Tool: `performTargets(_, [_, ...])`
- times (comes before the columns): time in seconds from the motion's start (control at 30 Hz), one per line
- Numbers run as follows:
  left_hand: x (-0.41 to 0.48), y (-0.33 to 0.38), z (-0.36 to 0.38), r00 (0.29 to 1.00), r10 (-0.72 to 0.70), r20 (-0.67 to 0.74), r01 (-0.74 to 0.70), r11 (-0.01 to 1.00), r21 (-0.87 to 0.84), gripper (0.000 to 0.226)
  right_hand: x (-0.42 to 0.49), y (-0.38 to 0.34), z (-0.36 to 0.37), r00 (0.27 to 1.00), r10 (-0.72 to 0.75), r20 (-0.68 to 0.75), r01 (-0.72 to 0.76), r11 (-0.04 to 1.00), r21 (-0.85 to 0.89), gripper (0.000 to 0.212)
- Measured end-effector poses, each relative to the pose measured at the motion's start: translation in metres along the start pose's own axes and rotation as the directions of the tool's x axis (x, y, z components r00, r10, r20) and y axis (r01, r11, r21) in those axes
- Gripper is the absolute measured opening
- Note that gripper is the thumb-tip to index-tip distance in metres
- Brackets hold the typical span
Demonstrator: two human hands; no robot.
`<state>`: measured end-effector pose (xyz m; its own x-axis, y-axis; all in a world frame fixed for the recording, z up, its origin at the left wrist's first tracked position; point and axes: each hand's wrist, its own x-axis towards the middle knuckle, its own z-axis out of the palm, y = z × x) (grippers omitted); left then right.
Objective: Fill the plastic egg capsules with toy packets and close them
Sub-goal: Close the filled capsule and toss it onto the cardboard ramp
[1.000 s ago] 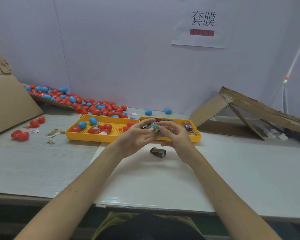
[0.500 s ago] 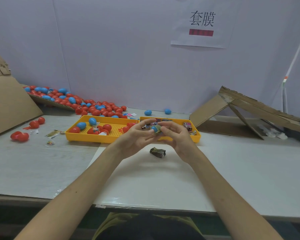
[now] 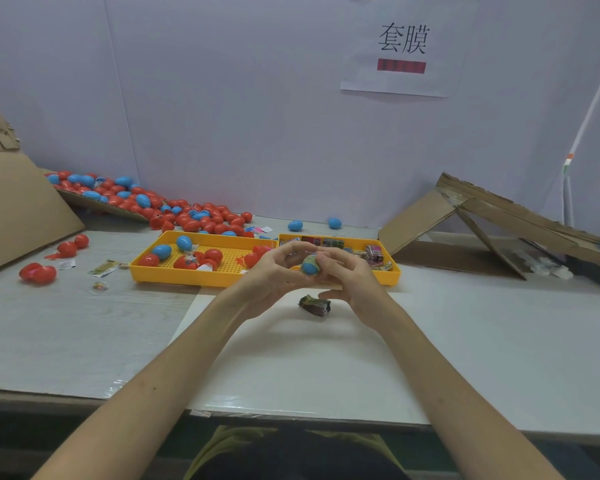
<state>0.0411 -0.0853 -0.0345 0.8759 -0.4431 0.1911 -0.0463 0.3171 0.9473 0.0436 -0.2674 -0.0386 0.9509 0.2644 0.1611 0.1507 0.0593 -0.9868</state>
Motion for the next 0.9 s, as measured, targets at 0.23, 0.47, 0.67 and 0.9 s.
performTargets(0.23, [-0.0006, -0.0007, 0.0000, 0.997, 0.047, 0.060, -0.044, 0.998, -0.050, 0.045, 0.0003, -0.0009, -0.0036, 0.999, -0.043, 0.020, 0.042, 0.998, 0.044, 0.047])
performTargets(0.47, [-0.0003, -0.0007, -0.0006, 0.998, 0.044, 0.047, -0.044, 0.999, 0.009, 0.047, 0.0049, 0.0026, -0.0066, 0.998, -0.035, 0.046, 0.030, 0.994, 0.100, 0.037])
performTargets(0.67, [0.0026, -0.0034, -0.0011, 0.998, 0.055, 0.022, -0.057, 0.990, 0.127, 0.052, 0.0032, 0.0006, -0.0060, 0.998, 0.004, 0.063, -0.009, 0.997, 0.082, 0.035])
performTargets(0.9, [0.0012, -0.0049, 0.0000, 0.999, 0.039, 0.023, -0.043, 0.974, 0.224, 0.052, 0.0013, 0.0022, -0.0037, 0.999, -0.043, 0.022, 0.043, 0.999, -0.011, 0.041])
